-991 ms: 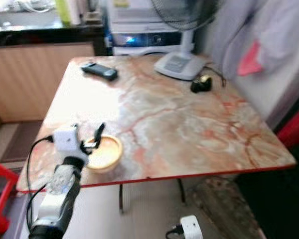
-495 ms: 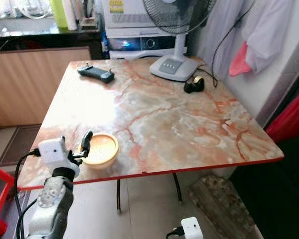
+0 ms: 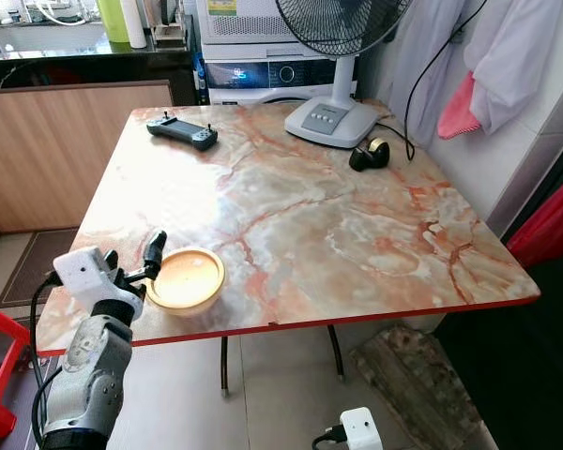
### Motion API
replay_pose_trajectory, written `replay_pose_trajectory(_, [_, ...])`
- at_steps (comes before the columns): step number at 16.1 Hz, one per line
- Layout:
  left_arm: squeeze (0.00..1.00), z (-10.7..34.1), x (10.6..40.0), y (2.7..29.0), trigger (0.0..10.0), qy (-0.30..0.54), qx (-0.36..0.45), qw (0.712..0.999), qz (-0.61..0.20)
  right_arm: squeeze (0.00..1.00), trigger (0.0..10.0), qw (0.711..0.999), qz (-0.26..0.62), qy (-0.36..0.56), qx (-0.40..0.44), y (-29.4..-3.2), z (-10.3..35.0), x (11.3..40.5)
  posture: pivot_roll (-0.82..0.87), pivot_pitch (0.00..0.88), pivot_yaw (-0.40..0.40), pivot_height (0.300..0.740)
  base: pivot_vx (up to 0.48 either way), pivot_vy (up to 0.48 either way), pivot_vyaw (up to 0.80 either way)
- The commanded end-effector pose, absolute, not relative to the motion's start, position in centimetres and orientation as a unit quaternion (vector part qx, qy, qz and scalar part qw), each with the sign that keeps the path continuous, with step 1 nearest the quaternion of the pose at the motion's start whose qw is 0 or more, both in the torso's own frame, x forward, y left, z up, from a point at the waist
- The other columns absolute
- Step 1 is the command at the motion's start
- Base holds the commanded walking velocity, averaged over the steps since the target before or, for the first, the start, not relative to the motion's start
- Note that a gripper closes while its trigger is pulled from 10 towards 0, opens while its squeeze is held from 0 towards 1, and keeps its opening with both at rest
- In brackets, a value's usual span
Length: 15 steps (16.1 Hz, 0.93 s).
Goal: Restocking fridge
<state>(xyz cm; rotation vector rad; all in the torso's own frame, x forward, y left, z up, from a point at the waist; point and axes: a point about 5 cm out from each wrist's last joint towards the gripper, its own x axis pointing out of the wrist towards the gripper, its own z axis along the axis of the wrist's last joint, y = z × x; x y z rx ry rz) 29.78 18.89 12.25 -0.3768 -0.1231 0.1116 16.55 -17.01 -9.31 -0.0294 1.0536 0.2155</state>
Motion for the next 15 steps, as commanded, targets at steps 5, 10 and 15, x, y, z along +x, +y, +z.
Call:
replay_pose_trajectory(5, [1.00,11.3,29.9,19.3,10.0,-0.039,-0.215,0.974,0.058,0.00,10.0,0.861,0.096,0.499,-0.010,-17.3,-9.2,16.7,0.05,0.000,-0.038,0.740,0.000,0.000,0.00])
replay_pose_trajectory(10, [0.00,9.8,30.1,19.2,10.0,-0.004,-0.262,0.965,0.033,0.00,10.0,0.862,0.097,0.498,-0.012,-17.3,-9.2,16.7,0.05,0.000,-0.036,0.740,0.000,0.000,0.00])
replay_pose_trajectory(15, [0.00,9.1,30.4,17.9,10.0,0.015,-0.291,0.956,-0.010,0.00,10.0,0.862,0.098,0.497,-0.014,-17.4,-9.2,16.8,0.05,0.000,-0.039,0.740,0.000,0.000,0.00])
